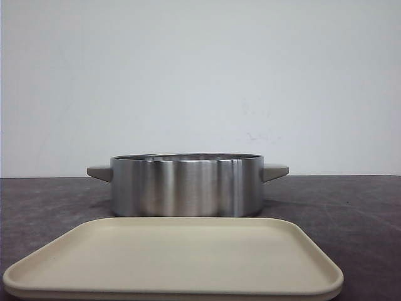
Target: Steam buns
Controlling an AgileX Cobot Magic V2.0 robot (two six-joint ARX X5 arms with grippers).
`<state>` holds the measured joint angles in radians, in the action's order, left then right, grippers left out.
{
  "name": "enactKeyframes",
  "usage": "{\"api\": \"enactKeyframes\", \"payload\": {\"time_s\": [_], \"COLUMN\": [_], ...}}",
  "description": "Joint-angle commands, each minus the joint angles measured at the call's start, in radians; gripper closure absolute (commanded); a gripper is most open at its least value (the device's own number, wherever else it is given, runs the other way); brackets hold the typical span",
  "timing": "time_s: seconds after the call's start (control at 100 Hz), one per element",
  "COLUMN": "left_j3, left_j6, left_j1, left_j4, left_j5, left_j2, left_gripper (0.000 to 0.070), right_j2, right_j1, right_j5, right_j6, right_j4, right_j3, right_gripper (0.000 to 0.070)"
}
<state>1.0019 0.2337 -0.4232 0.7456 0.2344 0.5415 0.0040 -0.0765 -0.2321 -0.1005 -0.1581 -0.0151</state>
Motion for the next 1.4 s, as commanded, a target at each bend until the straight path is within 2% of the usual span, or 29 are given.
{"api": "enactKeyframes", "payload": {"time_s": [0.0,0.12,0.26,0.33,0.56,0.79,0.98,1.2,1.39], "left_j3": [-0.018,-0.167,-0.413,-0.528,-0.794,-0.94,-0.989,-0.988,-0.989], "left_j6": [-0.032,-0.034,-0.008,-0.008,-0.012,-0.024,-0.035,-0.113,-0.172], "left_j1": [0.035,0.134,0.257,0.309,0.365,0.365,0.365,0.364,0.364], "left_j4": [-0.024,-0.141,-0.341,-0.439,-0.636,-0.664,-0.652,-0.552,-0.553], "left_j5": [0.005,-0.016,-0.201,-0.256,-0.256,-0.253,-0.253,-0.252,-0.253], "left_j2": [-0.026,-0.119,-0.261,-0.332,-0.457,-0.528,-0.539,-0.539,-0.539], "left_gripper": [0.07,0.07,0.07,0.07,0.07,0.07,0.07,0.07,0.07], "right_j2": [0.0,0.0,0.0,0.0,0.0,0.0,0.0,0.0,0.0], "right_j1": [0.001,0.001,0.001,0.001,0.001,0.001,0.001,0.001,0.002], "right_j5": [-0.005,-0.005,-0.004,-0.004,-0.004,-0.004,-0.004,-0.005,-0.004], "right_j6": [0.003,0.003,0.003,0.003,0.003,0.003,0.003,0.003,0.003], "right_j4": [0.0,0.0,0.0,0.0,0.0,0.0,0.0,0.0,0.0], "right_j3": [0.003,0.003,0.003,0.003,0.003,0.003,0.003,0.003,0.003], "right_gripper": [0.0693,0.0693,0.0693,0.0693,0.0693,0.0693,0.0693,0.0693,0.0693]}}
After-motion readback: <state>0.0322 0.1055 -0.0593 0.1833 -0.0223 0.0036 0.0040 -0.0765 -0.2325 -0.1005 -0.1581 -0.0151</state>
